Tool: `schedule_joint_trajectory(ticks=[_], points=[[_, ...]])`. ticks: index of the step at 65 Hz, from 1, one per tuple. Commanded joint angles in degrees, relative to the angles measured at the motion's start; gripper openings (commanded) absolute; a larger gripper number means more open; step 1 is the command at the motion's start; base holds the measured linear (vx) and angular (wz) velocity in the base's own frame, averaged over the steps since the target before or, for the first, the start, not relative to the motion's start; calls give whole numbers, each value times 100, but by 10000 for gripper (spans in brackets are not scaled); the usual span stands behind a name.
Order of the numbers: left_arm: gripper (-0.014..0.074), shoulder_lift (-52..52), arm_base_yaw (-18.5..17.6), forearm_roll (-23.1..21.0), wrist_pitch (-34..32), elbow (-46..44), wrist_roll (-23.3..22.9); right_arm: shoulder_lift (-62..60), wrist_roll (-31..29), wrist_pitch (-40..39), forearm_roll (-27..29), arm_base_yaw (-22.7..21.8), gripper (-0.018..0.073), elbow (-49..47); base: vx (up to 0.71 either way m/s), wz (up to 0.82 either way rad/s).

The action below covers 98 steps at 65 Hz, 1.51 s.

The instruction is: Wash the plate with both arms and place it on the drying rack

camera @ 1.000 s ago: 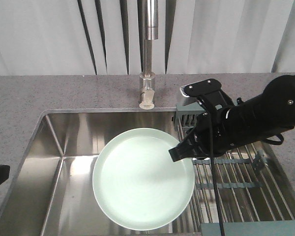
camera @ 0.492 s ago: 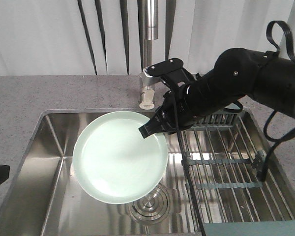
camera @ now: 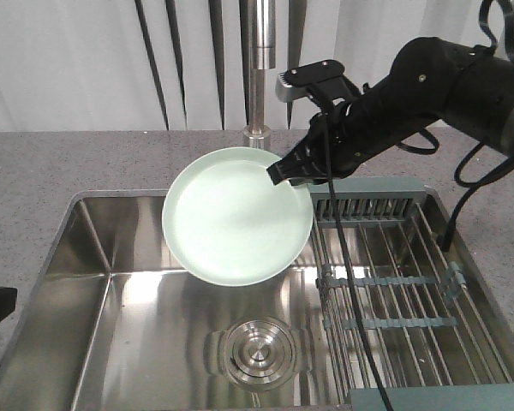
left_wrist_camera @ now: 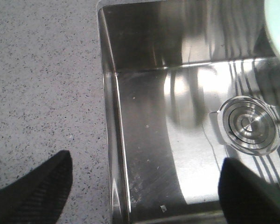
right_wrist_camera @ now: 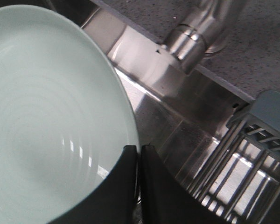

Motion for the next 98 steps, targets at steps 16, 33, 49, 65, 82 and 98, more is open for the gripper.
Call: schedule_joint_trajectory(ticks=[16,33,49,65,82,98], points=[[585,-32,-32,22,-300,-144,-58,-466,-93,-220,132,-557,-1,-24,0,0],[585,-32,-32,22,-300,-144,-58,-1002,-205,-472,219,-758,-1,800,0,0],[585,-32,-32,22,-300,-144,-58,-1470,-184,-628,272,-736,-1,1506,0,0],[585,-32,-32,22,-300,-144,-58,-1823,-151,-653,356,-584,-1,2020,0,0],[585,-32,-32,22,-300,-144,-58,-1869,69,-637,350,-72,-1,2126,0,0],[585,-32,-32,22,-300,-144,-58,-1859,259,-884,372,458,-1,2095,0,0]])
